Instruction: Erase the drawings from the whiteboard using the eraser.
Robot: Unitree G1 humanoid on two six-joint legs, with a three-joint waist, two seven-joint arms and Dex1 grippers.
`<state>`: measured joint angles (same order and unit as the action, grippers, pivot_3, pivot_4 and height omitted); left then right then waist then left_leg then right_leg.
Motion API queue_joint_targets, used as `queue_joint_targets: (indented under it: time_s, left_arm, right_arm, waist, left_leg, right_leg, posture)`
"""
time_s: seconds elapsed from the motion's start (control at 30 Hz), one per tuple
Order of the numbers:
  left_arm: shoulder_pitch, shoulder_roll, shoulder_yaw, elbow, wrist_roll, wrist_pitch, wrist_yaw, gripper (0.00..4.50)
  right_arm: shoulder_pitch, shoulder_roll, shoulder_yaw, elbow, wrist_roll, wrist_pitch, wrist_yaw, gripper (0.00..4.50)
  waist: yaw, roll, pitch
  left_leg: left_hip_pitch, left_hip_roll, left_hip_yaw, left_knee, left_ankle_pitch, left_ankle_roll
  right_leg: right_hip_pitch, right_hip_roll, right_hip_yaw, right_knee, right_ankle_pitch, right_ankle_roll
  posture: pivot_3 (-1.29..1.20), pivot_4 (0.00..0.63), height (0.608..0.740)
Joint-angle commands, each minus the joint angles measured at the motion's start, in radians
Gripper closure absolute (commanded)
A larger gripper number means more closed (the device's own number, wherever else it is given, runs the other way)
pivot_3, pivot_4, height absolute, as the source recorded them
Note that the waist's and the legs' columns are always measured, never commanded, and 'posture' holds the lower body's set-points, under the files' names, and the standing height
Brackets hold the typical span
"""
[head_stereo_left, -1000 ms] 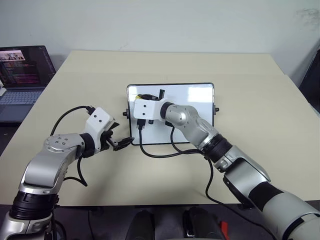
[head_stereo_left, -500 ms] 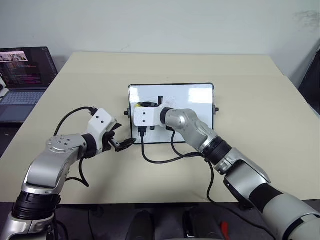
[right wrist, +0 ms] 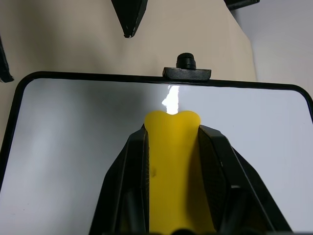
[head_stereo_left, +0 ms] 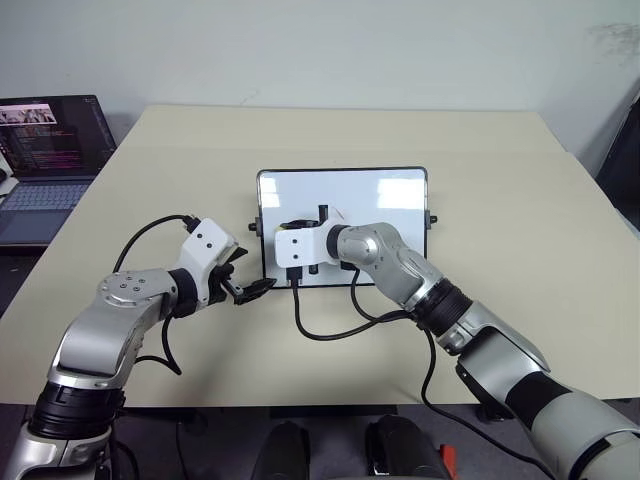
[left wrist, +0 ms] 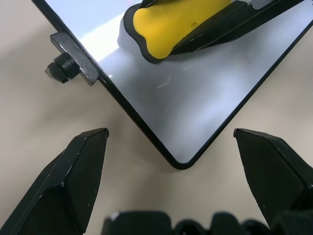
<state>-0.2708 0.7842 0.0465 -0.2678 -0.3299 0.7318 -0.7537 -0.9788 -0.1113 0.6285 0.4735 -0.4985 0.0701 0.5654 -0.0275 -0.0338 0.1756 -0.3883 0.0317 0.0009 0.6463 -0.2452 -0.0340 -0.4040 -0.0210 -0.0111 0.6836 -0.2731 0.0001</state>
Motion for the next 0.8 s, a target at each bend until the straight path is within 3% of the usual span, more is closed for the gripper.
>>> queue_joint_targets:
  time_s: [0.03,0.17,0.47,0.63,0.8]
  left_arm:
    - [-0.018,0.003,0.006,-0.016,0.003,-0.017,0.0,0.0]
    - [-0.015,0.0,0.006,-0.022,0.001,-0.013,0.002,0.0]
    - [-0.016,-0.004,0.004,-0.025,0.0,-0.012,0.003,0.0]
    - [-0.017,-0.004,0.002,-0.024,0.0,-0.012,0.003,0.0]
    - [-0.021,-0.007,-0.001,-0.023,0.0,-0.011,0.003,0.0]
  right_arm:
    - [-0.049,-0.011,-0.063,0.072,-0.032,0.005,-0.113,3.42]
    - [-0.068,-0.024,-0.064,0.106,-0.022,-0.006,-0.117,3.45]
    - [0.028,-0.055,0.011,0.03,-0.037,0.026,0.078,3.46]
    - [0.015,-0.051,0.003,0.04,-0.063,0.022,0.023,3.46]
    - [-0.039,-0.038,-0.05,0.089,-0.064,-0.009,-0.12,3.47]
  waist:
    - [0.0,0.0,0.0]
    - [0.001,0.0,0.0]
    - [0.0,-0.001,-0.001]
    - [0.001,-0.001,-0.001]
    - [0.001,-0.001,0.0]
  left_leg:
    - [0.0,0.0,0.0,0.0,0.0,0.0]
    - [0.0,0.0,0.0,0.0,0.001,-0.001]
    - [0.0,0.0,0.0,-0.001,0.001,-0.001]
    - [0.002,0.0,0.0,-0.001,0.001,-0.001]
    - [0.002,0.0,0.0,-0.001,0.002,-0.001]
  right_leg:
    - [0.0,0.0,0.0,0.0,0.0,0.0]
    - [0.0,0.0,0.0,0.0,0.0,0.0]
    - [0.0,0.0,0.0,-0.001,0.0,0.0]
    - [0.001,0.0,0.0,0.0,0.0,0.0]
    - [0.001,0.0,0.0,0.0,0.0,0.0]
  posture:
    - [0.0,0.15,0.74]
    - [0.0,0.15,0.74]
    - [0.0,0.15,0.74]
    - [0.0,0.15,0.74]
    - [0.0,0.15,0.74]
